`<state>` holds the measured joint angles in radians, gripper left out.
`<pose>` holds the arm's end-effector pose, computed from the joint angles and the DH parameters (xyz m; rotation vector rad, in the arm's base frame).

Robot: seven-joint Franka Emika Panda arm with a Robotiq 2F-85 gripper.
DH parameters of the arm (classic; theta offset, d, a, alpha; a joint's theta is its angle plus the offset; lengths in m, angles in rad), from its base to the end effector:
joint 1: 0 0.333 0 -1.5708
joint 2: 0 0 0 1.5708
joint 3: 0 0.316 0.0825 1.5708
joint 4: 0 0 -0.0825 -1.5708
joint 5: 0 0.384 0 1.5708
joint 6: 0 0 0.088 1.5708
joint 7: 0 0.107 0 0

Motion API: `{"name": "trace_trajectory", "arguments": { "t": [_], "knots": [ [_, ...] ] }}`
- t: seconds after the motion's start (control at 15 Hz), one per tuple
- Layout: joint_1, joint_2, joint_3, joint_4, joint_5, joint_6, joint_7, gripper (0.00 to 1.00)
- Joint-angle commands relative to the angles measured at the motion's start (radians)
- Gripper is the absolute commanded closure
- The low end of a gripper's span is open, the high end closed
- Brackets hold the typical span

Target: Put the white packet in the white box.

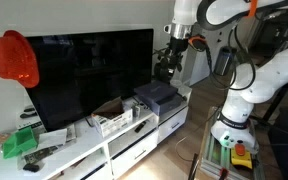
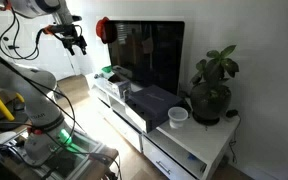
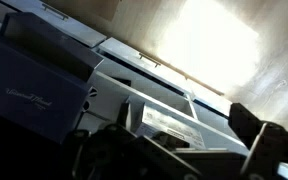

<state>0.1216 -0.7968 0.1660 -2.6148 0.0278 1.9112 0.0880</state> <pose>0.3087 0.0971 0.4970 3.0530 0.2250 0.1539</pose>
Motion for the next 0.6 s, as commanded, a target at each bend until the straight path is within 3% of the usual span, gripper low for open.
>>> {"name": "trace_trajectory", "arguments": {
  "t": [0.0, 0.4, 0.53],
  "knots": [
    [0.004, 0.001, -0.003, 0.002, -0.003, -0.002, 0.002, 0.00],
    [0.004, 0.001, -0.003, 0.002, -0.003, -0.002, 0.002, 0.00],
    [-0.067, 0.101, -0.028, -0.029, -0.024, 0.081, 0.048, 0.00]
  ]
}}
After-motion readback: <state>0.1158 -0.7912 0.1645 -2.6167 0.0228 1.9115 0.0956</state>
